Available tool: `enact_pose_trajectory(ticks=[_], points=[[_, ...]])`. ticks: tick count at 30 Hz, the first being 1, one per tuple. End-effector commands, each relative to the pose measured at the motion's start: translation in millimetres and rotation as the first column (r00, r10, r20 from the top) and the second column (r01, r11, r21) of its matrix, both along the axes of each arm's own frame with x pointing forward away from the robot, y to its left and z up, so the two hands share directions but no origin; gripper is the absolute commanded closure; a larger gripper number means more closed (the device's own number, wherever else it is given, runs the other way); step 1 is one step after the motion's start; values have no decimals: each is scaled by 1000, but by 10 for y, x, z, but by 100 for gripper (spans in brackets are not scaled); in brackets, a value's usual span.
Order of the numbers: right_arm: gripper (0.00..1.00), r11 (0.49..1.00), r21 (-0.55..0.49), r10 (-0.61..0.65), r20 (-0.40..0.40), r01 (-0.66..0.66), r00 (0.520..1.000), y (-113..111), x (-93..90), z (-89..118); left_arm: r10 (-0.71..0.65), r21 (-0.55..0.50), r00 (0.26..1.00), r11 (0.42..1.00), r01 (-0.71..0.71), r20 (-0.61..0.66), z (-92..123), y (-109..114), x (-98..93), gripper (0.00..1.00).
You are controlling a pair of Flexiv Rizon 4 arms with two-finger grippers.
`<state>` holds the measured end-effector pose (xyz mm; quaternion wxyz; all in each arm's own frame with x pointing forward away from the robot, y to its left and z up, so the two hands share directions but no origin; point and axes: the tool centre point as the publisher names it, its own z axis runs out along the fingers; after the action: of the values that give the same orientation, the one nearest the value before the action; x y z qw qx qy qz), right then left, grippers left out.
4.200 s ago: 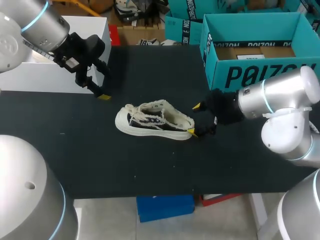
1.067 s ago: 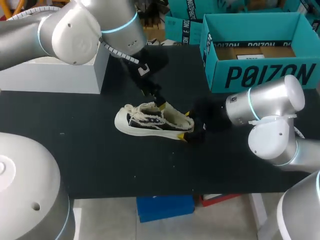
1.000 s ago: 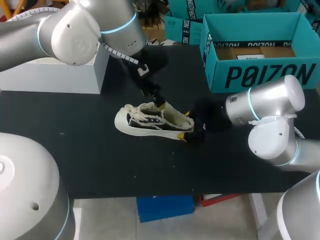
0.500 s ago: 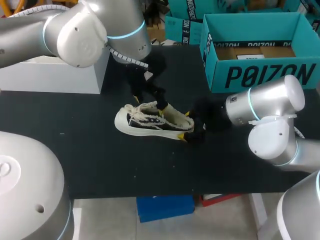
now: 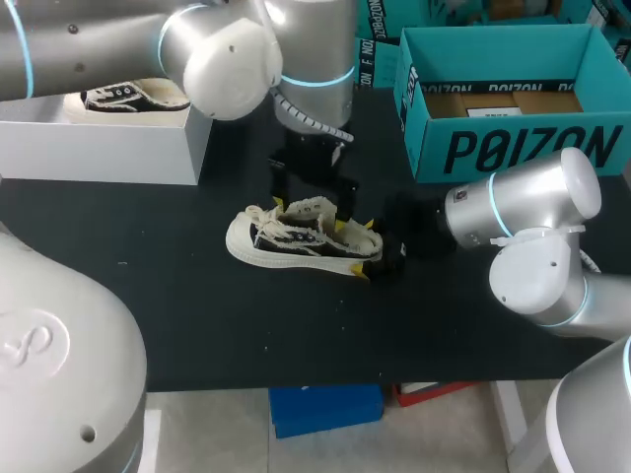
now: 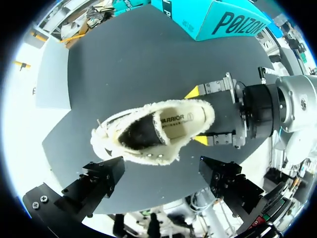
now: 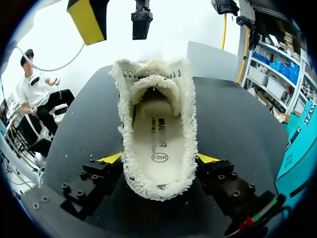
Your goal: Take the shoe out of the shoebox, open the shoe tongue, remove and reinsert the insole, then place the shoe into the shoebox
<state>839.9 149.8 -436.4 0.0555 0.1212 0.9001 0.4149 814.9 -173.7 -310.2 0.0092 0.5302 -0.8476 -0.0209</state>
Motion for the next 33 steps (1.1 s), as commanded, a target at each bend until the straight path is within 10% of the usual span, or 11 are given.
enact_pose_trajectory(ticks=[1,28,33], points=[[100,1000,-1,-1,0,1,1000,26,19,-33,14,117,1000,993,-14,-4,-110,-163,106,0],[100,1000,-1,-1,0,1,1000,26,19,-33,132,192,990,972,-139,50,-594,-59,374,8],[100,1000,-1,-1,0,1,1000,26,19,-33,135,199,989,969,-144,58,-624,-45,405,70]])
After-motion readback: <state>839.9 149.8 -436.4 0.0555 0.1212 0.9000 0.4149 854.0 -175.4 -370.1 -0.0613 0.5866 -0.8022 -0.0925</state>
